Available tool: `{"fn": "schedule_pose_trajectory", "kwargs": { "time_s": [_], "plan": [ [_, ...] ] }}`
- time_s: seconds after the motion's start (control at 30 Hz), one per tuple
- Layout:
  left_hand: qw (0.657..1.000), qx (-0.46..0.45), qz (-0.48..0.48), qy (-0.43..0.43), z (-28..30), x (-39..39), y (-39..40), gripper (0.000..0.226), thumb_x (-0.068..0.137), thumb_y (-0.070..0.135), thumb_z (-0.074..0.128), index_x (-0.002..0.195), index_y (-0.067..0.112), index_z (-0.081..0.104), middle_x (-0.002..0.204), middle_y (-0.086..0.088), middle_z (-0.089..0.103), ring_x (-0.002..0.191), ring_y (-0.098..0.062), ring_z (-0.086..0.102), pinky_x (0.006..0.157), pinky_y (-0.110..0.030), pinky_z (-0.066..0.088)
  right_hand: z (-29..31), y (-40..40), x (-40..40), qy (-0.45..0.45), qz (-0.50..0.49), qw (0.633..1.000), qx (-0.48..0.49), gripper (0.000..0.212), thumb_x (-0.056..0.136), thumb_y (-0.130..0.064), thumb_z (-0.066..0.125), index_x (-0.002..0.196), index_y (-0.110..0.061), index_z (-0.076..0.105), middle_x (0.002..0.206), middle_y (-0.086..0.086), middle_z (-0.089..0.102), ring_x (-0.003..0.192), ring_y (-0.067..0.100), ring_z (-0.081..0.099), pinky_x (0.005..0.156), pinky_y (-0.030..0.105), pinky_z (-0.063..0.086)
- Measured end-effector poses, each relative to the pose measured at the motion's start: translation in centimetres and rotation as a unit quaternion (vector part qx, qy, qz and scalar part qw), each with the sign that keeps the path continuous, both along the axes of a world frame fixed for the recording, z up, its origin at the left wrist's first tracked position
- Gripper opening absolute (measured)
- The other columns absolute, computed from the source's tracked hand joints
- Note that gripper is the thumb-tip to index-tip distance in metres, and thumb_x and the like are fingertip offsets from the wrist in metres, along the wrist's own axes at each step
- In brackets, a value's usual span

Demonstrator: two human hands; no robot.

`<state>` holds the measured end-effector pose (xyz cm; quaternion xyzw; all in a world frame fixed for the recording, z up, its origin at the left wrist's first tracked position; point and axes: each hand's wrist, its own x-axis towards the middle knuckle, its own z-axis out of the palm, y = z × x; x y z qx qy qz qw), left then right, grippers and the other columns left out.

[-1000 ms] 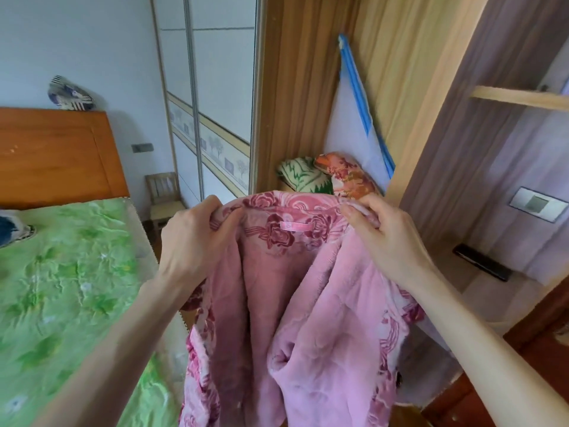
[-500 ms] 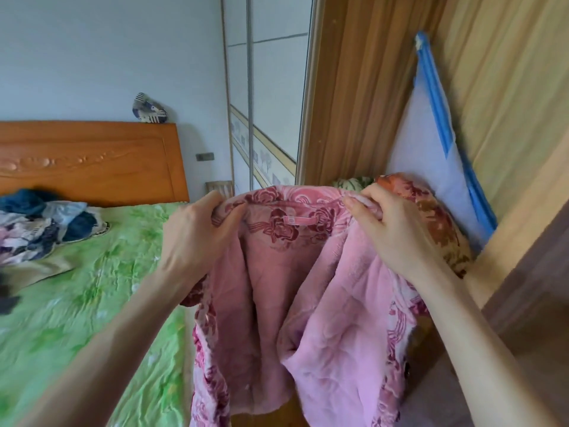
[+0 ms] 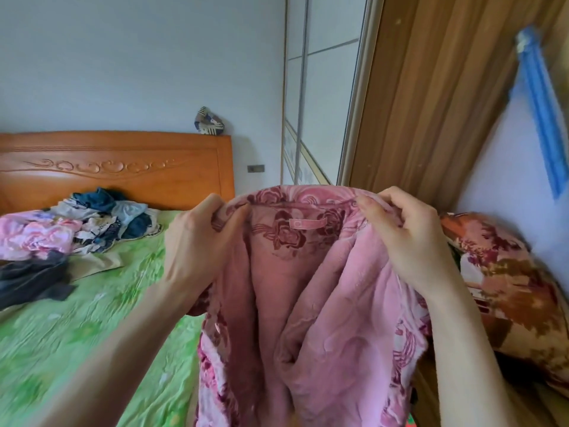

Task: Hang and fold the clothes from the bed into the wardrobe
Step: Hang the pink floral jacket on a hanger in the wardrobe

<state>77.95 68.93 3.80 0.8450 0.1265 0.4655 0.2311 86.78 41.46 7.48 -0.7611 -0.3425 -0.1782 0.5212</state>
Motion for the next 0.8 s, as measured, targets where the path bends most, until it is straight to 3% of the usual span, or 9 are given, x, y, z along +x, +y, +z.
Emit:
{"fn": "schedule_pose_trajectory", "kwargs": {
  "time_s": [0.07, 0.53, 0.8],
  "plan": [
    [1.0, -0.005, 0.004, -0.004, 0.1, 1.3, -0.4, 0.045, 0.096, 0.047, 0.069, 0.071, 0.015, 0.05, 0.053, 0.004, 0.051, 0.05, -0.01, 0.05, 0.049, -0.031, 0.034, 0.1, 0.1, 1.2, 0.011, 0.016, 0.999, 0.037, 0.037, 0.103, -0.03, 0.062, 0.069, -0.021, 0.049, 0.061, -0.011, 0.035, 0.058, 0.002, 0.036, 0.059, 0.009, 0.033],
    [0.997, 0.012, -0.055, -0.043, 3.1, 12.0, -0.3, 0.044, 0.097, 0.047, 0.069, 0.072, 0.019, 0.047, 0.054, 0.007, 0.049, 0.051, -0.013, 0.049, 0.05, -0.031, 0.035, 2.4, -0.7, 8.8, -0.003, -0.049, 0.995, 0.087, 0.041, 0.102, -0.036, 0.064, 0.076, -0.005, 0.055, 0.066, -0.005, 0.034, 0.065, 0.008, 0.034, 0.058, 0.025, 0.03],
    [0.987, -0.01, -0.142, -0.069, 5.5, 21.9, 0.7, 0.046, 0.096, 0.046, 0.069, 0.069, 0.019, 0.044, 0.053, 0.007, 0.049, 0.054, -0.011, 0.051, 0.051, -0.029, 0.03, 5.6, 1.7, 13.2, -0.04, -0.115, 0.99, 0.071, 0.041, 0.101, -0.029, 0.065, 0.071, -0.006, 0.049, 0.066, -0.007, 0.029, 0.064, 0.007, 0.031, 0.057, 0.02, 0.029]
  ]
}}
